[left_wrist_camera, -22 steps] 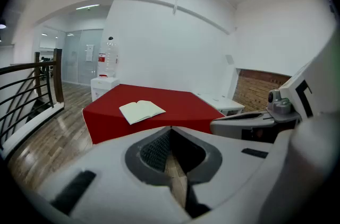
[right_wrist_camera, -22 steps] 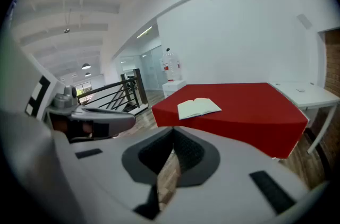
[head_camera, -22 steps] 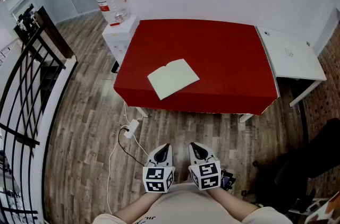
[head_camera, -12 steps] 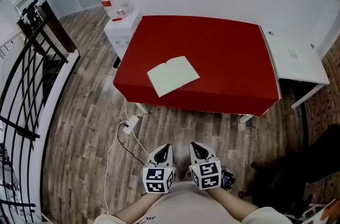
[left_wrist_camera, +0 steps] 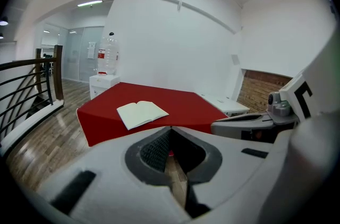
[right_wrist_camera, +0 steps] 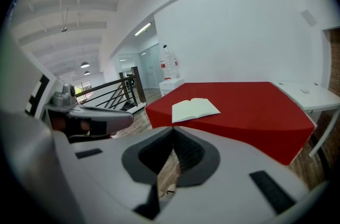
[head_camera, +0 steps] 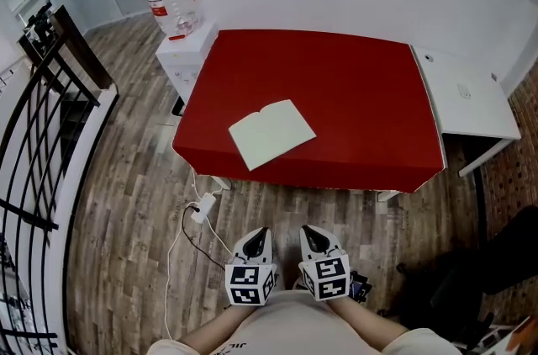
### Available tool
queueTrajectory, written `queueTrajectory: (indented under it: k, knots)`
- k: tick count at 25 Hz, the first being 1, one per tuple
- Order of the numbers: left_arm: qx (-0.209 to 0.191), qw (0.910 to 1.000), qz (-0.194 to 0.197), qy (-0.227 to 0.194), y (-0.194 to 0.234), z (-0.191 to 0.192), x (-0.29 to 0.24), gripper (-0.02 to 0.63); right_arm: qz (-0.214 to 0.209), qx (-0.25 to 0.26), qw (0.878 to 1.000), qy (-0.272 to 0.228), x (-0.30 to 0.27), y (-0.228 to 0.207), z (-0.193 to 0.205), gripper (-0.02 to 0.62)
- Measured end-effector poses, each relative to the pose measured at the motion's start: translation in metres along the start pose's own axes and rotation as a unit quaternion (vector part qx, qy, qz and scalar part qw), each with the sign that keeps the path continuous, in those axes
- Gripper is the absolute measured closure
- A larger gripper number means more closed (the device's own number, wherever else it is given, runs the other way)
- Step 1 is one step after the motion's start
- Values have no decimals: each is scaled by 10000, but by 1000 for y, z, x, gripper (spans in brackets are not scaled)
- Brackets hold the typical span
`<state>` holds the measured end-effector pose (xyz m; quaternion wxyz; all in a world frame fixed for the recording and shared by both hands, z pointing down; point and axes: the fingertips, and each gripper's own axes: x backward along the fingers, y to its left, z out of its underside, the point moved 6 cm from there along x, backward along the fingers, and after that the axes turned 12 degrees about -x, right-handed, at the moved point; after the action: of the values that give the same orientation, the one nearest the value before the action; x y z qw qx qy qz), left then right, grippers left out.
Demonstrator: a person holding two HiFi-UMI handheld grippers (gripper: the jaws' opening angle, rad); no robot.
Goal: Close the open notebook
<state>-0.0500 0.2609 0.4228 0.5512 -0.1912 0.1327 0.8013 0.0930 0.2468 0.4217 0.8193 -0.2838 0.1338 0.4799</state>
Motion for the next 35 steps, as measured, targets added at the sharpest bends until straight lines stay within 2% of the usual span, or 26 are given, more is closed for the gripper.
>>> queueTrajectory:
  k: [12,18,27,35]
  knots:
    - [-162,9993,322,37,88,-41,-76,601,274,-157,9995,-85,-97,6,-58,589]
    - [-281,9985,461,18,125,-59,-98,601,429,-209,9987,-201,-129,14,-86,589]
    - [-298,9981,541,-21,138,-75,-123,601,467,-142,9985,-232,-149,11,-110,589]
    - [-181,9995,275,-15,141,-91,-145,601,321,51,9993,-172,-167,-12,-135,589]
